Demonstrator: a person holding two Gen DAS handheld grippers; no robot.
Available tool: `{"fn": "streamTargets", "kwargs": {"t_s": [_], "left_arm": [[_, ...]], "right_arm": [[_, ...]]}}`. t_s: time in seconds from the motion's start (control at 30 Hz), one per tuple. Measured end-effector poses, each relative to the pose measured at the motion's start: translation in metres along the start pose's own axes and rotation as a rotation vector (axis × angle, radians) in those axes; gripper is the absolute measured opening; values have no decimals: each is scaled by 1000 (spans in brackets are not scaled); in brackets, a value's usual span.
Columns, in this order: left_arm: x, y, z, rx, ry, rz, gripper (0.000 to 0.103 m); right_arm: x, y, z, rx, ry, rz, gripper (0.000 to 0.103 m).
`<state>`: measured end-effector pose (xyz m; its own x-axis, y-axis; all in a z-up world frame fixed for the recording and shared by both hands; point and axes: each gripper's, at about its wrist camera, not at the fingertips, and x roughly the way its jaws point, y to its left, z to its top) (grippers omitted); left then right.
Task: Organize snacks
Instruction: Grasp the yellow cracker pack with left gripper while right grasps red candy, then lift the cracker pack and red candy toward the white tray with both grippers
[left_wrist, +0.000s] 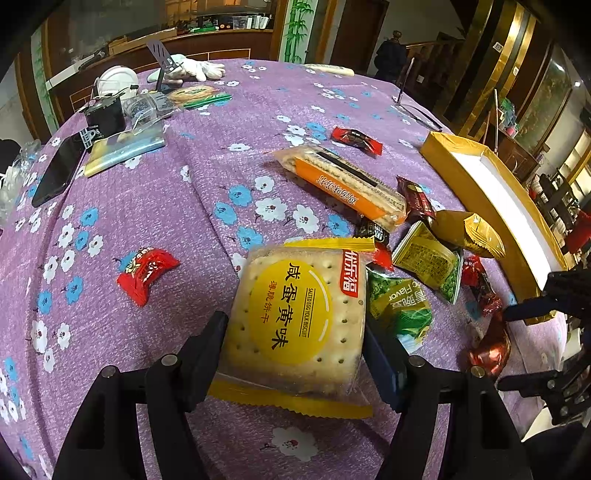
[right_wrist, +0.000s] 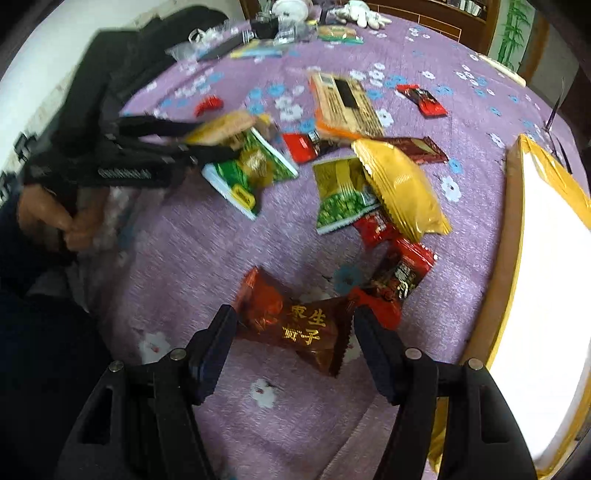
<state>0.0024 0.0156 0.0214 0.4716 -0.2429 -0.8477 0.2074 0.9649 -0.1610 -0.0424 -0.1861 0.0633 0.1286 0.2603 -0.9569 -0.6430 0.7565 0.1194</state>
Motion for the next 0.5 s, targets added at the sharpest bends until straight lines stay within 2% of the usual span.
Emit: {"fn": "streamTargets", "kwargs": {"t_s": [0.13, 0.23, 0.33, 0.5], "left_arm": [[1, 4, -1, -11, 6, 8, 74], [2, 5, -1, -14, 9, 11, 74], [5, 4, 0, -16, 12, 16, 74], [5, 2, 0, -11, 13, 20, 74]], "right_arm": [[-4, 4, -17, -11, 59, 88, 67], [-22, 0, -23, 7, 33, 189, 67], [-33, -5, -12, -5, -20, 162, 67], [-12, 6, 9, -73, -11, 98, 67]]}}
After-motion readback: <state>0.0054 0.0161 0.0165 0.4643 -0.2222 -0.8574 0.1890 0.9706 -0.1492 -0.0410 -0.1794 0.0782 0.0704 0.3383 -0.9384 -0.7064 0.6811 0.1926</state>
